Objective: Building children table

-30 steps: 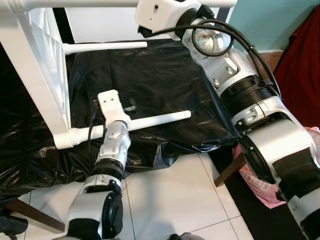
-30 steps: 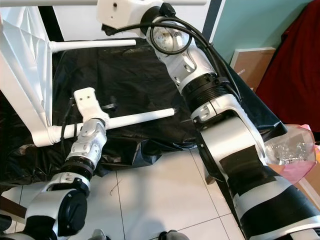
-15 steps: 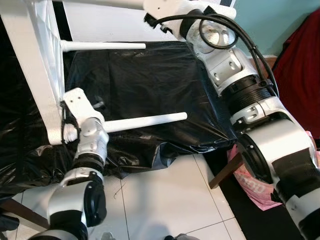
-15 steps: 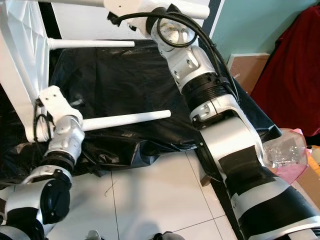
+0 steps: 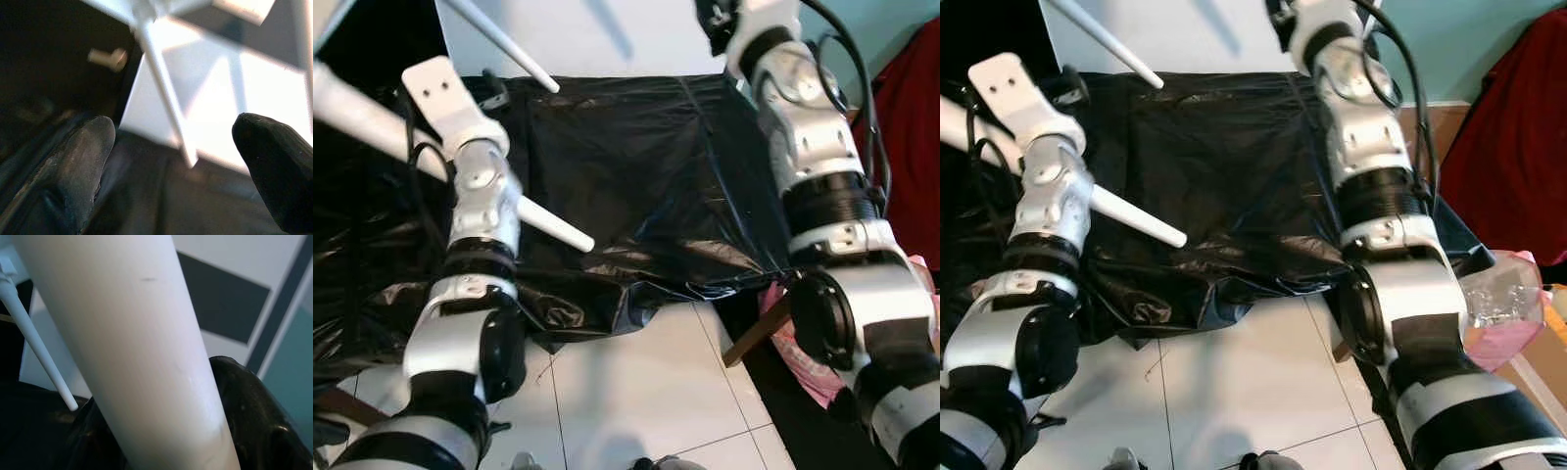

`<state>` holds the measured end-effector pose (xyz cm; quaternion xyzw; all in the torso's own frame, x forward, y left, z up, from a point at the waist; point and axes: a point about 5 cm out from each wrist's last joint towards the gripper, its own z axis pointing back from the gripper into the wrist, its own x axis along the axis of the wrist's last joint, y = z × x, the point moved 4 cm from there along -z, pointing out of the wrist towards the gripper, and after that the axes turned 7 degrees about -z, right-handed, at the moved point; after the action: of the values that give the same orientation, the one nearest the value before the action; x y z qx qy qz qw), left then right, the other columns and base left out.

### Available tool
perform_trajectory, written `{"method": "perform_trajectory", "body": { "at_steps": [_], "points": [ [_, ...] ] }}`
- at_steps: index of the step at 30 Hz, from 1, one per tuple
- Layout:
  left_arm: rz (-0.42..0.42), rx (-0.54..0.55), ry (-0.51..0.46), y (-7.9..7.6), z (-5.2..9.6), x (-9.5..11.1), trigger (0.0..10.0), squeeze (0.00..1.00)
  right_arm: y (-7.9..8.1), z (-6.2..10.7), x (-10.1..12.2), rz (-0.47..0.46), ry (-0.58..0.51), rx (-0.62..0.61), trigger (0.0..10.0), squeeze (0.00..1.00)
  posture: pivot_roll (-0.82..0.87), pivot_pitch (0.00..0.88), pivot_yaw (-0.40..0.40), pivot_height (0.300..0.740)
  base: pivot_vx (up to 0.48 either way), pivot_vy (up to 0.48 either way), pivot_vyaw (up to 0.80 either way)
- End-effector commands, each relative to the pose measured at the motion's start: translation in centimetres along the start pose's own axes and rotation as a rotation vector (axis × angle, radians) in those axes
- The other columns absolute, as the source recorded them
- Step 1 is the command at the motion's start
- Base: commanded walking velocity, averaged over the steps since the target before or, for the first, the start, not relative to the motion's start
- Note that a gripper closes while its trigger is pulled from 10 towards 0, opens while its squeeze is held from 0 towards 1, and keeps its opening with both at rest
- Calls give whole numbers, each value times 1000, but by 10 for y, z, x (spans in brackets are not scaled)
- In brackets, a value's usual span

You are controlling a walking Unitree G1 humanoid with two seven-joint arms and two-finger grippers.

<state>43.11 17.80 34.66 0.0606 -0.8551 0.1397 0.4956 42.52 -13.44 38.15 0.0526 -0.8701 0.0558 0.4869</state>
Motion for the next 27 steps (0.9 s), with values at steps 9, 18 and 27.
{"method": "perform_trajectory", "body": {
  "at_steps": [9, 18, 27],
  "points": [
    [28, -173, -46, -49, 10, 21, 10000, 0, -71, 37, -25, -213, -45, -246, 10000, 0, -77, 71, -69, 740, 0, 0, 0],
    [21, -331, -24, -81, 29, 15, 10000, 0, -81, 50, -46, -313, -10, -296, 10000, 0, -59, 67, -68, 740, 0, 0, 0],
    [33, -472, -9, -104, 49, 13, 10000, 0, -81, 57, -60, -322, 21, -304, 10000, 0, -48, 67, -72, 740, 0, 0, 0]
  ]
}}
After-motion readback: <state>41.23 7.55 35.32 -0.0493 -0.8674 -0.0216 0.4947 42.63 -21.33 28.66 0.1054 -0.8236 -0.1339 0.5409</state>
